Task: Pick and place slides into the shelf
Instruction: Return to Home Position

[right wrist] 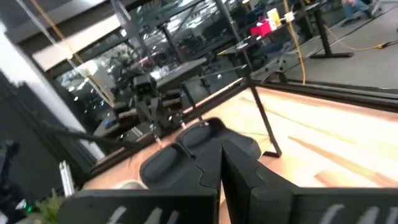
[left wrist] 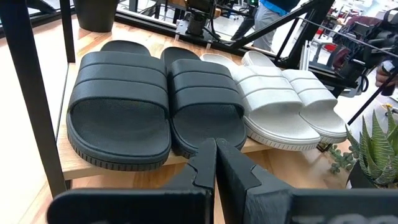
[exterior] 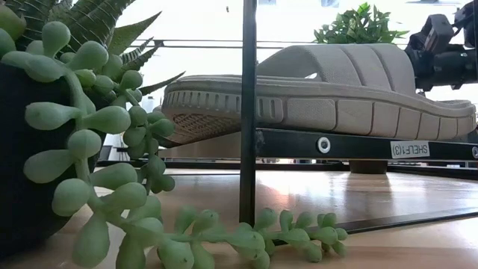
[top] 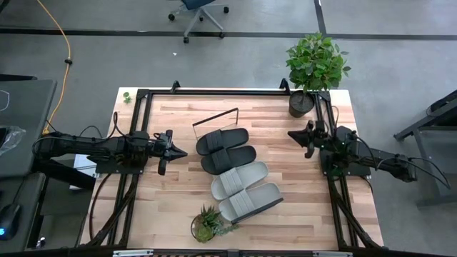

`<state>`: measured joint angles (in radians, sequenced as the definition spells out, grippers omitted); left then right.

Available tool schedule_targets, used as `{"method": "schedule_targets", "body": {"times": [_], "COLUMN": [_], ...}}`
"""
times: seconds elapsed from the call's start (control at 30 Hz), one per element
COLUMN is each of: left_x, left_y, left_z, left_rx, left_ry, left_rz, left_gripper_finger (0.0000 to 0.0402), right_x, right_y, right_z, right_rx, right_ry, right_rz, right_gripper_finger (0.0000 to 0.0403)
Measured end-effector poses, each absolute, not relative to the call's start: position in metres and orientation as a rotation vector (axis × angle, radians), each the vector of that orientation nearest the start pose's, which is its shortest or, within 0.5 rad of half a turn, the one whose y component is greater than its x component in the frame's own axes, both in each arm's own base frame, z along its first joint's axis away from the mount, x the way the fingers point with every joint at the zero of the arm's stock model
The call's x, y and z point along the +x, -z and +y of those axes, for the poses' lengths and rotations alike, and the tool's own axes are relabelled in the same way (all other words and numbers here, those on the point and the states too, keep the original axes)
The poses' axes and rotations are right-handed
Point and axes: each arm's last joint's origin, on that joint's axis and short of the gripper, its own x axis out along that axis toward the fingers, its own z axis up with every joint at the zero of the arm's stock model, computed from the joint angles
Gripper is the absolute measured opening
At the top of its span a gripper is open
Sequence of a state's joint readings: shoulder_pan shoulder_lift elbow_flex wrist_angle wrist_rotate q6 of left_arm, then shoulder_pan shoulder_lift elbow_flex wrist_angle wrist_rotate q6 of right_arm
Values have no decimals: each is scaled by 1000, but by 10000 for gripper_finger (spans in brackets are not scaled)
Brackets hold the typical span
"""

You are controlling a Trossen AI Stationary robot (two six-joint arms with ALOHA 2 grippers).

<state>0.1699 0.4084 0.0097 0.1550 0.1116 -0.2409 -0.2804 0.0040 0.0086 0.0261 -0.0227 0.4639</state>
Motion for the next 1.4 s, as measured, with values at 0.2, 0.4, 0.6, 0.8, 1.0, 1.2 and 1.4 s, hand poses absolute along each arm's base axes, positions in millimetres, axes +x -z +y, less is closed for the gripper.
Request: {"method": "schedule_targets", "body": {"times": [0.2,0.4,0.6,0.8,1.0,1.2,1.4], "left_x": [119,119,119,119,119,119,119], "left_y": [-145,-145,-145,-145,-145,-145,-145], "left_z": [17,17,17,17,17,17,17], "left_rx": [-274,-274,-274,-274,-274,-274,-274], "left_ry": [-87,-87,-87,-87,-87,-87,-87], "left_rz": [233,234,234,234,234,234,234], "left_gripper_finger": [1,1,1,1,1,1,1], "right_x": [94,94,95,95,95,95,95], "right_y": [-168,-168,-166,-165,-165,-165,-165], "right_z": [-26,-26,-27,-27,-27,-27,-27], "right_rx": [398,372,371,389,384,384,384], "right_ry": [234,236,270,271,272,272,272], "right_rz": [-71,-66,-45,-40,-38,-38,-37], "right_gripper_finger": [0,0,0,0,0,0,0]}}
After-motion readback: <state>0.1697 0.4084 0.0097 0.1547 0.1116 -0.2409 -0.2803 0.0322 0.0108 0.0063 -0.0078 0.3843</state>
